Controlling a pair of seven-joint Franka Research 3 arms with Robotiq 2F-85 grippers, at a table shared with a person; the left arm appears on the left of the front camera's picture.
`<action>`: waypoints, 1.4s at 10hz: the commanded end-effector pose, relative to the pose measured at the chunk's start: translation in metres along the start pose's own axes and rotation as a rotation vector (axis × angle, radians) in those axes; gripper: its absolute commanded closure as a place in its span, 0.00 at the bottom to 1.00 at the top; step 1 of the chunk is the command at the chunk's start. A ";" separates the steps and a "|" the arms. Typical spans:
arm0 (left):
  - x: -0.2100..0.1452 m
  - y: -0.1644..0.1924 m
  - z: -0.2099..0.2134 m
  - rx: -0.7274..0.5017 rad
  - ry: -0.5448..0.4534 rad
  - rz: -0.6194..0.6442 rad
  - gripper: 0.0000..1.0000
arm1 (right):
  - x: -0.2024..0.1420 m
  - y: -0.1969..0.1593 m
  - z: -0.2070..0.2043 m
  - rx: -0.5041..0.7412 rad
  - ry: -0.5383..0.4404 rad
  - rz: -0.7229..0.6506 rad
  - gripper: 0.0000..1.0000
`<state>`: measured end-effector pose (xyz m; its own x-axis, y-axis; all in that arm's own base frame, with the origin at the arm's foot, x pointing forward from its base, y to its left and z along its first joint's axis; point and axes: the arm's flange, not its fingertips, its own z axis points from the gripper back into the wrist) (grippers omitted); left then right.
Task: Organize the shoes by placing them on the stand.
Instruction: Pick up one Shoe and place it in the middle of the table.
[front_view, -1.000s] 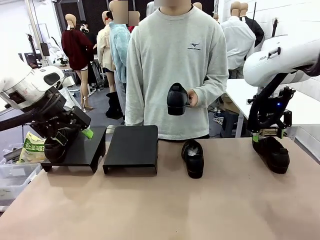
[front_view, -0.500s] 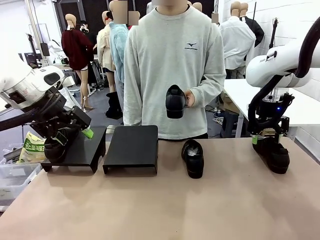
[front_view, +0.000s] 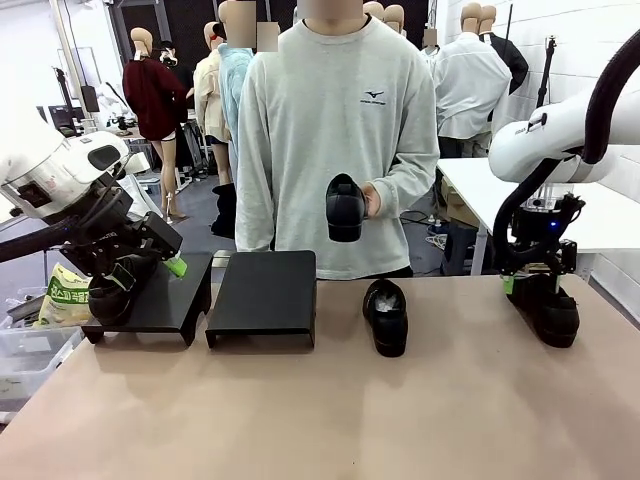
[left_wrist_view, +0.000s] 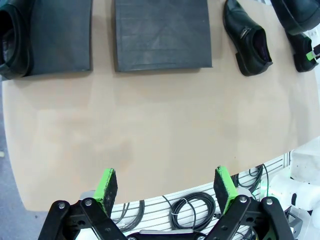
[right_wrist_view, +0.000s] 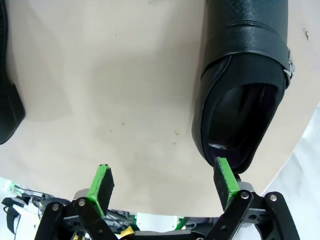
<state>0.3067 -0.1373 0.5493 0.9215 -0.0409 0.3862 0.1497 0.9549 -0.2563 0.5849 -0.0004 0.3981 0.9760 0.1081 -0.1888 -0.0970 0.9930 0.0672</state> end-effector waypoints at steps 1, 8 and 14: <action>0.000 0.000 0.000 -0.015 0.004 0.000 0.00 | -0.001 0.012 -0.007 -0.089 -0.053 -0.001 0.00; 0.000 0.000 0.000 -0.015 0.004 0.000 0.00 | 0.001 0.011 -0.035 -0.114 -0.174 -0.061 0.00; 0.000 0.000 0.000 -0.015 0.004 0.000 0.00 | 0.003 -0.003 -0.066 -0.137 -0.180 -0.131 0.06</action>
<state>0.3066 -0.1373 0.5493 0.9215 -0.0409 0.3862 0.1498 0.9549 -0.2562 0.5768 0.0025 0.3366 0.9992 0.0092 -0.0397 -0.0110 0.9990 -0.0432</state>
